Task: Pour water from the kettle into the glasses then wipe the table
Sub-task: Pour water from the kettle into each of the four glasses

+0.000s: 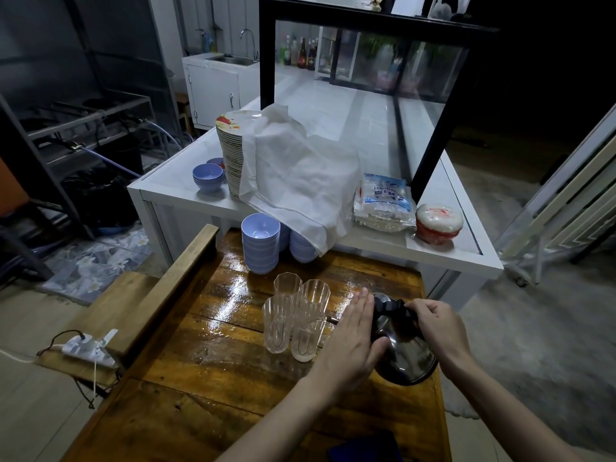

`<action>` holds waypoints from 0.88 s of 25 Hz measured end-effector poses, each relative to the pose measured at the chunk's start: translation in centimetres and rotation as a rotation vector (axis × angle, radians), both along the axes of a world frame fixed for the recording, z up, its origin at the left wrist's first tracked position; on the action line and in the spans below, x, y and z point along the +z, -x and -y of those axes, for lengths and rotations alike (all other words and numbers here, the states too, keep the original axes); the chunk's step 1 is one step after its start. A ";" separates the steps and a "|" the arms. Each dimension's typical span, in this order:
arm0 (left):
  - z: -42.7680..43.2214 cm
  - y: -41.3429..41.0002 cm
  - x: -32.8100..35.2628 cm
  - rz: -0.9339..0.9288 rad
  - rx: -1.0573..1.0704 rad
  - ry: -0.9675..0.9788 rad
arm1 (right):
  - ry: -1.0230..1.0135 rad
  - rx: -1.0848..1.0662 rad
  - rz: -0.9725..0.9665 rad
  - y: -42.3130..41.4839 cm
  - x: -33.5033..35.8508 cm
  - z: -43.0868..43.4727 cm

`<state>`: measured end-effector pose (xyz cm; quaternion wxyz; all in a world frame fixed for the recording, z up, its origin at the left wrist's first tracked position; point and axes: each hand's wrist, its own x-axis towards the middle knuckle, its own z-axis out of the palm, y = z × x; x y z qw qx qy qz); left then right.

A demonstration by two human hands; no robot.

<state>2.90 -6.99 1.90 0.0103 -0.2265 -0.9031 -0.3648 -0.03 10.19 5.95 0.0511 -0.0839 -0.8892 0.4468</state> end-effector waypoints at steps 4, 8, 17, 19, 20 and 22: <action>0.0 0.1 0.0 0.007 -0.002 0.003 | -0.010 -0.001 -0.007 0.1 0.0 -0.1; 0.1 0.4 0.1 0.002 -0.006 0.009 | -0.012 -0.004 -0.010 0.3 0.1 -0.1; 0.0 0.5 0.3 0.001 0.004 0.006 | -0.027 -0.009 -0.027 0.8 0.4 -0.1; 0.0 0.6 0.2 -0.002 0.006 -0.002 | -0.022 -0.007 -0.030 0.7 0.5 0.0; 0.0 0.6 0.2 -0.001 0.005 -0.006 | -0.019 -0.005 -0.030 0.7 0.6 0.0; -0.1 0.6 0.3 0.005 0.002 -0.004 | -0.019 -0.007 -0.027 0.8 0.6 0.0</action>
